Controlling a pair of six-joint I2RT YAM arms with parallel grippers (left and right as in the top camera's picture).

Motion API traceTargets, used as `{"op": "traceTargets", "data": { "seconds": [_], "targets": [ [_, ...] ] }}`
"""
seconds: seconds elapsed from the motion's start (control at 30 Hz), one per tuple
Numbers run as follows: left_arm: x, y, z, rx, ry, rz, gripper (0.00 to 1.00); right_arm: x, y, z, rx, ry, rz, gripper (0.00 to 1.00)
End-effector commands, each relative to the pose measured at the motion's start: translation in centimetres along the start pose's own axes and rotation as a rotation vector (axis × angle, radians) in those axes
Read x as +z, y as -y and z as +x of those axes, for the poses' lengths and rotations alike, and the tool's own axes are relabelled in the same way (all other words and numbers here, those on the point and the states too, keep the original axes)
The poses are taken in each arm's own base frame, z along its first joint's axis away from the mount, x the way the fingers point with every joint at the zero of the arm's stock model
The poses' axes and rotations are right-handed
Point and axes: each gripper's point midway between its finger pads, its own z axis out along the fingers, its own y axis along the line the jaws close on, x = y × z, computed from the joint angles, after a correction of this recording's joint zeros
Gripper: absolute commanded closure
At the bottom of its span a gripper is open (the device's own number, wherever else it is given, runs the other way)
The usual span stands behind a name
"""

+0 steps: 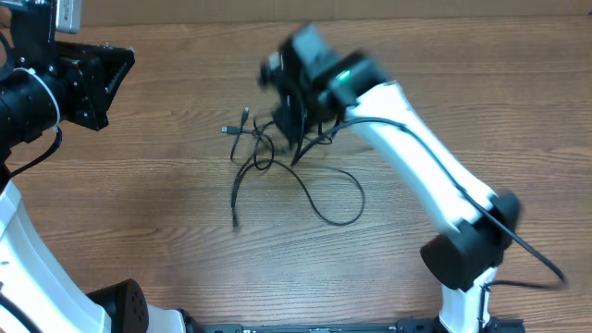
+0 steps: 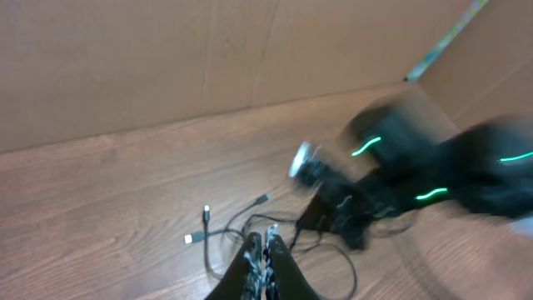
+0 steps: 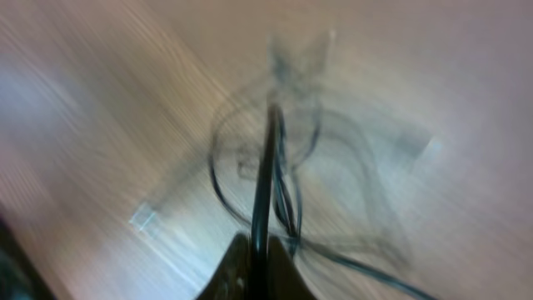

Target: Untangle cables

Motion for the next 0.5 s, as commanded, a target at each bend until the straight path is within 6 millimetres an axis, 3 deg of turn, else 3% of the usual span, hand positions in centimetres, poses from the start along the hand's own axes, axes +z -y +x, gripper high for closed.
{"op": "traceTargets", "data": {
  "seconds": [0.0,0.07,0.1,0.17,0.2,0.33,0.47],
  "targets": [
    [0.2,0.1,-0.1,0.022,0.001,0.017,0.96,-19.1,-5.0,-7.0,-0.091,0.475,0.003,0.96],
    [0.6,0.0,-0.1,0.018,-0.007,0.023,0.96,-26.8,-6.4,-8.4,-0.140,0.684,0.024,0.96],
    [0.8,0.2,0.0,0.018,-0.011,0.036,0.96,-29.7,-6.7,-8.5,-0.147,0.764,0.034,0.96],
    [1.4,2.0,-0.2,0.060,-0.007,0.135,0.96,-32.5,-6.9,-8.2,-0.147,0.834,0.045,0.96],
    [1.8,4.2,-0.4,0.128,0.007,0.254,0.96,-32.6,-7.0,-8.0,-0.146,0.832,0.045,0.96],
    [2.3,10.0,-0.4,0.304,0.056,0.547,0.96,-31.6,-6.4,-7.5,-0.128,0.788,0.052,0.96],
    [3.5,13.4,0.2,0.409,0.059,0.705,0.95,-31.6,-4.7,-7.2,-0.098,0.773,0.106,0.96]
  ]
}}
